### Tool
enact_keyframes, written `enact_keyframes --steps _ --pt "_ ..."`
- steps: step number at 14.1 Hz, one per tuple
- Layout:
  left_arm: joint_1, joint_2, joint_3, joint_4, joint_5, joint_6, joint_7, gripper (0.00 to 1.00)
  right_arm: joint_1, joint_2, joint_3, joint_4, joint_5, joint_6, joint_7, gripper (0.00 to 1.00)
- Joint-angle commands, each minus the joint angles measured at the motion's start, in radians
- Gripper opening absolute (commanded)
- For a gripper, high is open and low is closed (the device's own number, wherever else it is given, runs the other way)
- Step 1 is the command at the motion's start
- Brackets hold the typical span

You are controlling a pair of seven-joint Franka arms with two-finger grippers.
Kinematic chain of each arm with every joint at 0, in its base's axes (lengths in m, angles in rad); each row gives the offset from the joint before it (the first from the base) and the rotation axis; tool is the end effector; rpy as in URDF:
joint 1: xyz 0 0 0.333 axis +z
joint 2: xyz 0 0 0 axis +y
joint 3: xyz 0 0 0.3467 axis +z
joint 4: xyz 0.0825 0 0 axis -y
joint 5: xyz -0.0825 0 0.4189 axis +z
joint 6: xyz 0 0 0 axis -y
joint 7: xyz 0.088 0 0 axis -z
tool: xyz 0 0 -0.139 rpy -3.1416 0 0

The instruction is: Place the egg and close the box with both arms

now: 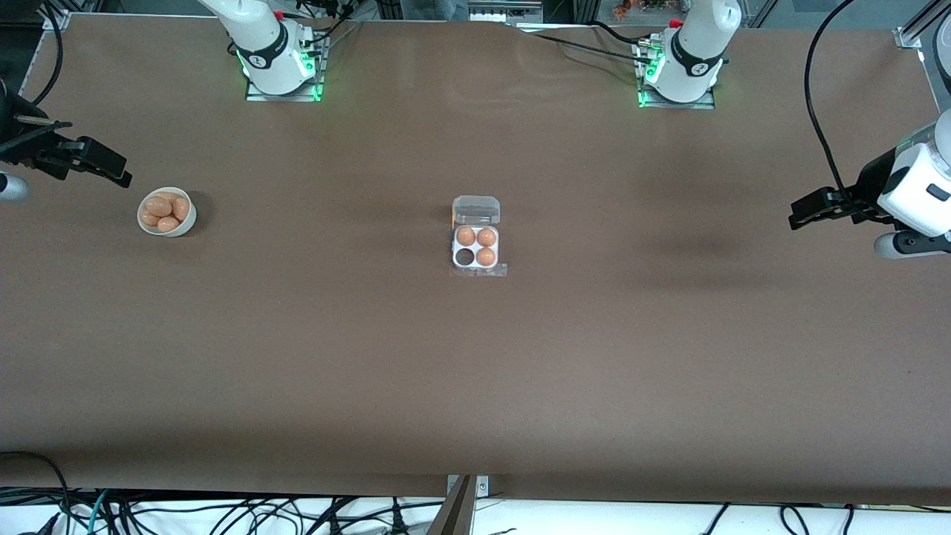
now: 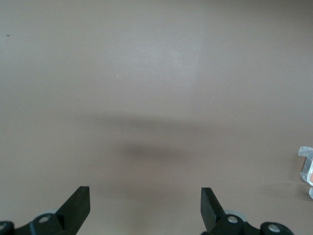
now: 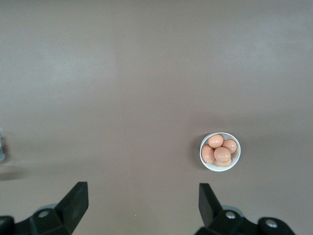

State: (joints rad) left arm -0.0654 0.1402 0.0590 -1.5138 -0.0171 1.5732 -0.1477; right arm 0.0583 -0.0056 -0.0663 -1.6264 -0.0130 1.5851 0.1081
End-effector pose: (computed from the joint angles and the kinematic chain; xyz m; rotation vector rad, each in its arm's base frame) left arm 0.6308 -0.0087 0.5667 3.1285 0.2222 -0.1271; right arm 0.5860 -0.0066 0.5996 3.1215 -0.1807 -0.0548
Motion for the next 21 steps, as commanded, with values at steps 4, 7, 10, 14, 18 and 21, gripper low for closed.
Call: enact_keyframes --steps 4,7,10,14,18,21 --pt "0.009 -0.001 0.004 0.011 -0.015 -0.007 0.025 1.0 -0.011 0.007 0.008 0.022 0.001 -0.017 0.004 1.0" --pt "0.009 -0.001 0.004 0.012 -0.012 -0.005 0.025 1.0 -0.011 0.007 0.008 0.022 0.001 -0.019 0.004 1.0" --pt "0.009 -0.001 0.002 0.012 -0.012 -0.007 0.025 1.0 -0.011 0.007 0.008 0.022 0.001 -0.019 0.004 1.0" --pt "0.009 -0.001 0.002 0.014 -0.014 -0.007 0.023 1.0 -0.011 0.007 0.008 0.022 0.001 -0.019 0.004 1.0" --pt "-0.002 -0.001 -0.001 0.014 -0.015 -0.007 0.011 1.0 -0.011 0.007 0.008 0.022 0.001 -0.019 0.002 1.0" --pt "-0.005 -0.001 -0.002 0.014 -0.014 -0.005 0.01 1.0 -0.011 0.007 0.008 0.022 0.001 -0.019 0.001 1.0"
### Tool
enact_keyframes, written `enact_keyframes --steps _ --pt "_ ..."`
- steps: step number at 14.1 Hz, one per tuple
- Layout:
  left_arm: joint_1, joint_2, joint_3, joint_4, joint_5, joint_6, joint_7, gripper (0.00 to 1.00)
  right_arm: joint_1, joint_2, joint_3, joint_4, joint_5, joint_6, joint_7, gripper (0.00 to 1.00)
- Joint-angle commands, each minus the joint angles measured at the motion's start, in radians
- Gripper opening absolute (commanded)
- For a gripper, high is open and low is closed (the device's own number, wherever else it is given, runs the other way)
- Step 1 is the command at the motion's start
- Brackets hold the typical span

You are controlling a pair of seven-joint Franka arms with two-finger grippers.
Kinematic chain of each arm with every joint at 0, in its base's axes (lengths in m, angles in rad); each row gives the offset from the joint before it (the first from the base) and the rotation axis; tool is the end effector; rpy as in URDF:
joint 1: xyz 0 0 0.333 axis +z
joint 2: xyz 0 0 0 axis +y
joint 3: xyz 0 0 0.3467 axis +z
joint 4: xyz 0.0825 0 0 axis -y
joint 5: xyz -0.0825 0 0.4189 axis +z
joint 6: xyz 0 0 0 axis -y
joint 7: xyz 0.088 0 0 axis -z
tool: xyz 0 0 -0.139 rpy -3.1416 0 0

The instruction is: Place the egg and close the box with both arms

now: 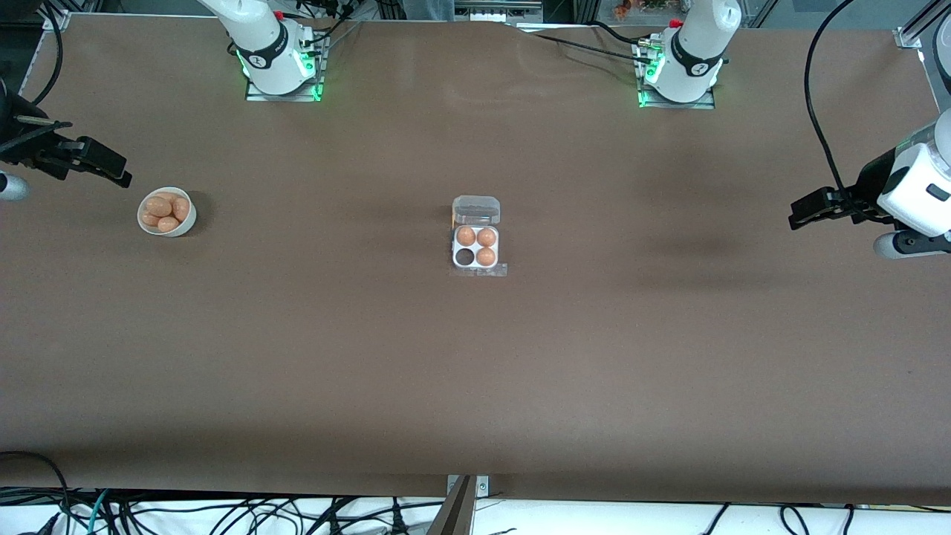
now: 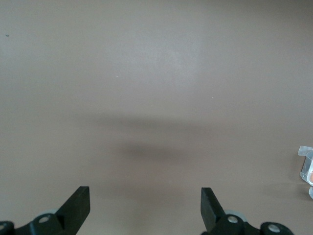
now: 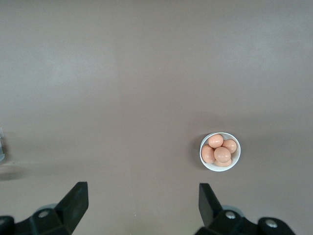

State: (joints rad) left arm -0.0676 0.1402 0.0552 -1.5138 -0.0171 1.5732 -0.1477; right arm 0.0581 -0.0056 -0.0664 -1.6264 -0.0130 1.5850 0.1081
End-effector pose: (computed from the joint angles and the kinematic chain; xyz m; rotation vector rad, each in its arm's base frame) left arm 0.6308 -0.0123 0.5666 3.1289 0.2128 -0.1272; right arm 0.5860 -0.0068 0.5996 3.1215 -0.1812 -0.0549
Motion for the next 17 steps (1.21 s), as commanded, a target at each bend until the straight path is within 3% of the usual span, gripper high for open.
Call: enact_keyframes --steps 1,12,17 --pt "-0.003 -0.001 0.002 0.014 -0.014 -0.007 0.011 1.0 -0.011 0.007 0.008 0.022 0.001 -0.019 0.001 1.0" --pt "-0.003 -0.002 0.0 0.014 -0.007 -0.007 0.016 1.0 -0.012 0.009 0.008 0.016 0.001 -0.019 -0.015 1.0" --pt "-0.003 -0.002 -0.011 0.033 -0.011 -0.01 0.016 1.0 -0.014 0.113 -0.016 0.008 -0.018 -0.062 -0.128 1.0"
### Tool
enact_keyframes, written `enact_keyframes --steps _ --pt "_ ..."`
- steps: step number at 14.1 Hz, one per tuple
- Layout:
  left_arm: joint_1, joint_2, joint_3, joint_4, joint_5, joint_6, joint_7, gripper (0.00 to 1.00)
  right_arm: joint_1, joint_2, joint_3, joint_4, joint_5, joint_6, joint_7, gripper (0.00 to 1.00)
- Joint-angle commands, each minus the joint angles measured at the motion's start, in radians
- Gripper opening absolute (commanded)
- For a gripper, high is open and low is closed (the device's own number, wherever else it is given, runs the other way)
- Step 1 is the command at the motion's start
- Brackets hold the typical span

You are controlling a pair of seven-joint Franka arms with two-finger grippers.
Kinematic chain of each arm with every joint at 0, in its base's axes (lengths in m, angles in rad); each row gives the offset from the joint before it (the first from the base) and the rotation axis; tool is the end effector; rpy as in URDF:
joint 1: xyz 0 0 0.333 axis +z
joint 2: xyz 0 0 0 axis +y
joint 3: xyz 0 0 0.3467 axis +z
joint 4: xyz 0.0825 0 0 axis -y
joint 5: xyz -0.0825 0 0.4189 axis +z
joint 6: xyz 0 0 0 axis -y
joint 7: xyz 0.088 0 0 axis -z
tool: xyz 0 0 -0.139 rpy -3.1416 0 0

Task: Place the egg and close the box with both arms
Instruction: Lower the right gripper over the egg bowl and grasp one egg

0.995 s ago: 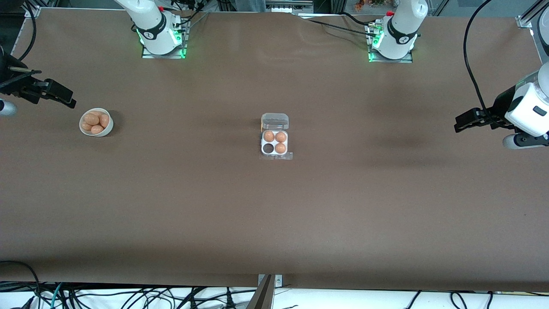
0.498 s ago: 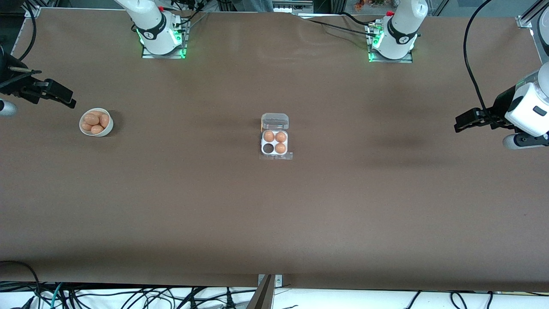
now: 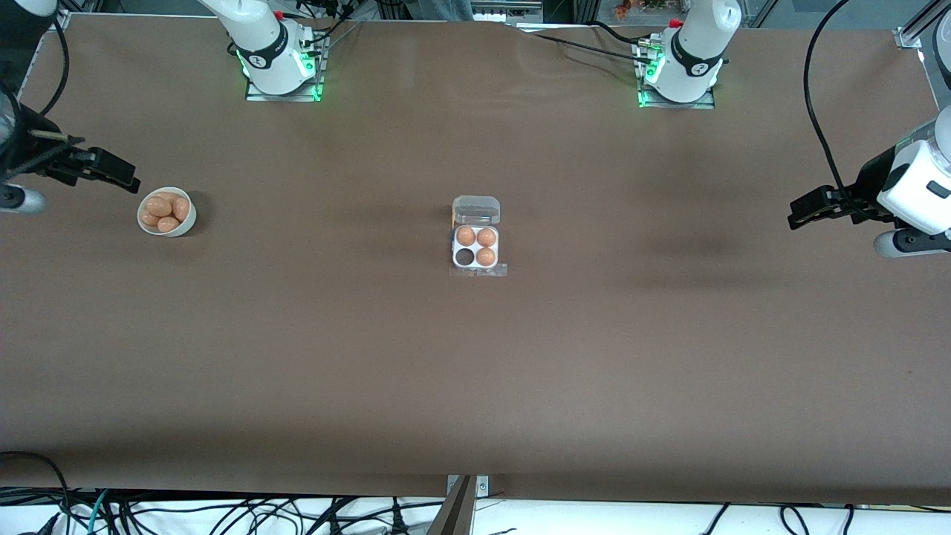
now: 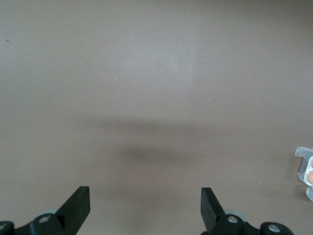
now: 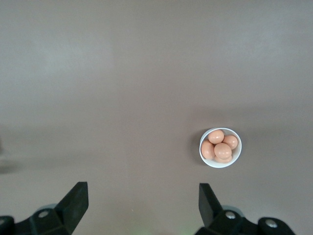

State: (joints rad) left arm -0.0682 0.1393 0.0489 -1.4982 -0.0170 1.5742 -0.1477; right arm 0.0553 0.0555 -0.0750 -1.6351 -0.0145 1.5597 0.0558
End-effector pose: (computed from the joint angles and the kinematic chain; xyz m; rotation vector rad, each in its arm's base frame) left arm 0.6321 -0.0165 0.5751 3.1286 0.2017 -0.1000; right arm 0.5963 -0.0128 0.5572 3.1118 -0.1165 -0.2033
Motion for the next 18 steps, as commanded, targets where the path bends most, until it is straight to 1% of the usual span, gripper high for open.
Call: enact_keyframes --steps 1,2,4,5,6,8,9,11,13,15,16,18 --pt "-0.004 0.0 -0.007 0.016 -0.011 -0.011 0.016 1.0 -0.025 0.082 -0.008 0.015 -0.016 -0.044 -0.089 1.0" --pt "-0.004 0.0 -0.007 0.016 -0.011 -0.011 0.016 1.0 -0.031 0.122 -0.008 0.012 -0.016 -0.05 -0.085 1.0" --pt "-0.004 0.0 -0.009 0.015 -0.011 -0.011 0.017 1.0 -0.052 0.155 -0.02 -0.032 -0.016 -0.024 -0.085 1.0" --pt "-0.004 0.0 -0.009 0.015 -0.011 -0.011 0.017 1.0 -0.06 0.171 -0.031 -0.058 -0.018 -0.004 -0.085 1.0" --pt "-0.004 0.0 -0.009 0.015 -0.011 -0.011 0.016 1.0 -0.061 0.173 -0.055 -0.102 -0.019 0.041 -0.091 1.0" --pt "-0.004 0.0 -0.009 0.015 -0.011 -0.011 0.019 1.0 -0.061 0.159 -0.086 -0.216 -0.042 0.152 -0.096 1.0" --pt "-0.004 0.002 -0.009 0.013 -0.011 -0.011 0.022 1.0 -0.061 0.146 -0.112 -0.27 -0.047 0.208 -0.115 1.0" --pt "-0.004 0.002 -0.009 0.01 -0.011 -0.011 0.022 1.0 -0.061 0.121 -0.155 -0.375 -0.048 0.333 -0.187 1.0" --pt "-0.004 0.006 -0.009 0.01 -0.011 -0.011 0.022 1.0 -0.061 0.089 -0.21 -0.496 -0.047 0.487 -0.278 1.0" --pt "-0.004 0.006 -0.009 0.01 -0.011 -0.011 0.022 1.0 -0.061 0.058 -0.253 -0.607 -0.047 0.603 -0.358 1.0" --pt "-0.002 0.006 -0.009 0.01 -0.011 -0.011 0.022 1.0 -0.061 0.049 -0.267 -0.646 -0.047 0.652 -0.387 1.0" --pt "-0.002 0.008 -0.009 0.01 -0.011 -0.011 0.022 1.0 -0.061 0.05 -0.301 -0.683 -0.047 0.695 -0.428 1.0"
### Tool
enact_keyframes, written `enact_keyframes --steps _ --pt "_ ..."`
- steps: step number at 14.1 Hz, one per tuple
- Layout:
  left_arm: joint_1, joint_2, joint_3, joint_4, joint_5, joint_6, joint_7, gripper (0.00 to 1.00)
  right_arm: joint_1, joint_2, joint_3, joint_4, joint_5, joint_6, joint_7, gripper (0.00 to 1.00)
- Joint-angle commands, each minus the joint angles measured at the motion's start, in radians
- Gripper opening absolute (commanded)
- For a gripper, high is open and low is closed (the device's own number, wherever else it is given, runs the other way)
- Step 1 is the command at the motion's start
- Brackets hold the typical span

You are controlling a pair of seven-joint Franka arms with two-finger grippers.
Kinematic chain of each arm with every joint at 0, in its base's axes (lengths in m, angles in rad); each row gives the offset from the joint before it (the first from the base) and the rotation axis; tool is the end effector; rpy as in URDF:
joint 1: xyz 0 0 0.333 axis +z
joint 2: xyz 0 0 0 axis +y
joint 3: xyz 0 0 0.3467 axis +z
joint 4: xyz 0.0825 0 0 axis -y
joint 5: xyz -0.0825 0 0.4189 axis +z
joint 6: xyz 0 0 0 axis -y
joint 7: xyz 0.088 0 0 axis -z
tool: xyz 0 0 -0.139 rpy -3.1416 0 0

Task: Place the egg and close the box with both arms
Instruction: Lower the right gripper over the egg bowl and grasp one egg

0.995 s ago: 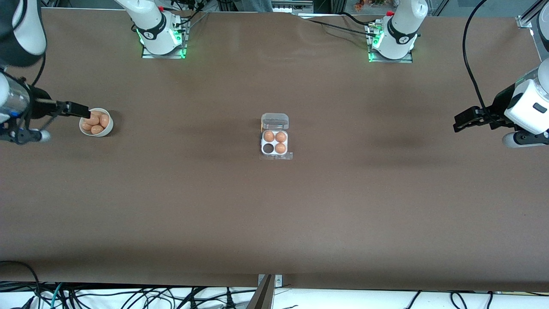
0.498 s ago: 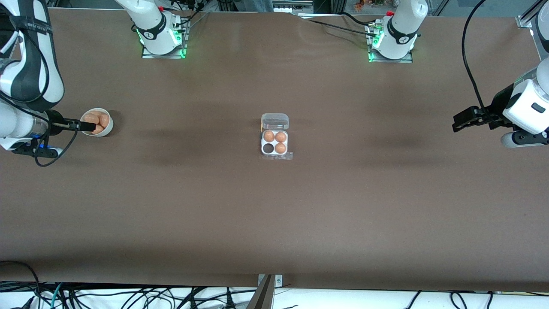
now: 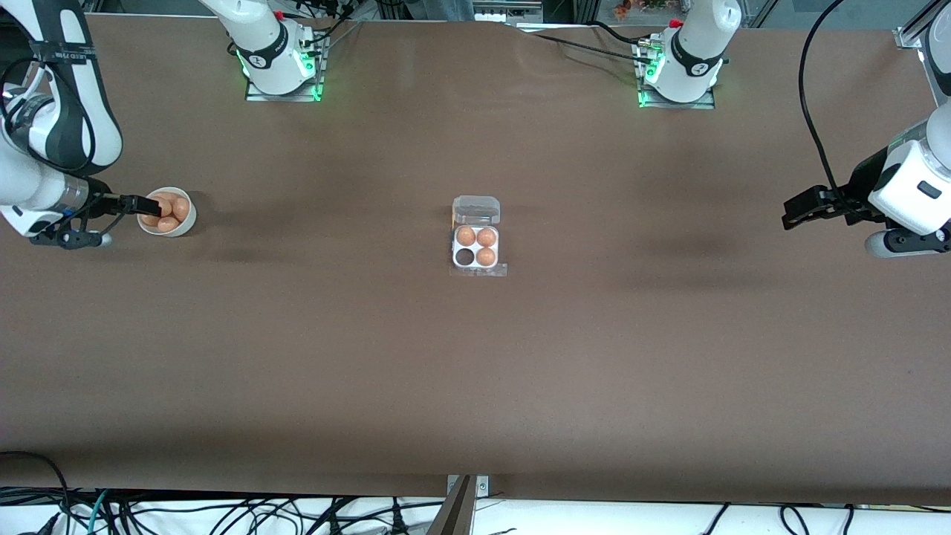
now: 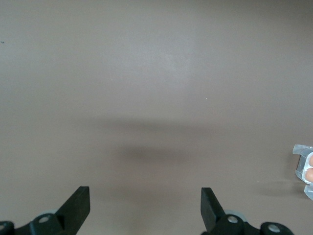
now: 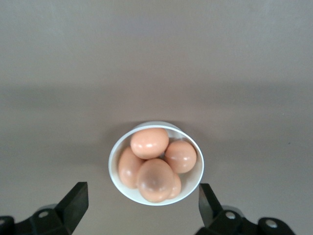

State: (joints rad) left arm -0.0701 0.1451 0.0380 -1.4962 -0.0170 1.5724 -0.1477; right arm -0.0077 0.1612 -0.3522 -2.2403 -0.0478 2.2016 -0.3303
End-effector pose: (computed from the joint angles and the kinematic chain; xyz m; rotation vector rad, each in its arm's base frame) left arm 0.6332 -0.0243 0.5723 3.1292 0.1817 -0.1090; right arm 0.5037 -0.1945 0.2601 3.1029 0.0019 -0.3278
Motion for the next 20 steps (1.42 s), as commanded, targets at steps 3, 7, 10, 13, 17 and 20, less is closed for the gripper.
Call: enact_keyframes --steps 3,7,10,13,17,20 --pt "0.0 0.002 0.002 0.008 -0.011 -0.009 0.023 1.0 0.002 -0.036 -0.033 -0.093 -0.012 0.084 -0.085 1.0" --pt "0.0 0.002 0.002 0.005 -0.011 -0.009 0.022 1.0 0.002 0.012 -0.033 -0.093 -0.012 0.125 -0.145 1.0" --pt "0.0 0.002 0.002 0.004 -0.011 -0.009 0.023 1.0 0.003 0.029 -0.031 -0.091 -0.014 0.125 -0.15 1.0" --pt "0.001 0.004 0.002 0.004 -0.011 -0.009 0.023 1.0 0.006 0.032 -0.03 -0.091 -0.014 0.116 -0.153 0.98" --pt "0.001 0.01 0.002 0.004 -0.012 -0.009 0.023 1.0 0.006 0.049 -0.028 -0.09 -0.014 0.116 -0.153 0.71" --pt "0.001 0.011 0.002 0.002 -0.012 -0.011 0.023 1.0 0.006 0.057 -0.027 -0.088 -0.014 0.116 -0.151 0.65"
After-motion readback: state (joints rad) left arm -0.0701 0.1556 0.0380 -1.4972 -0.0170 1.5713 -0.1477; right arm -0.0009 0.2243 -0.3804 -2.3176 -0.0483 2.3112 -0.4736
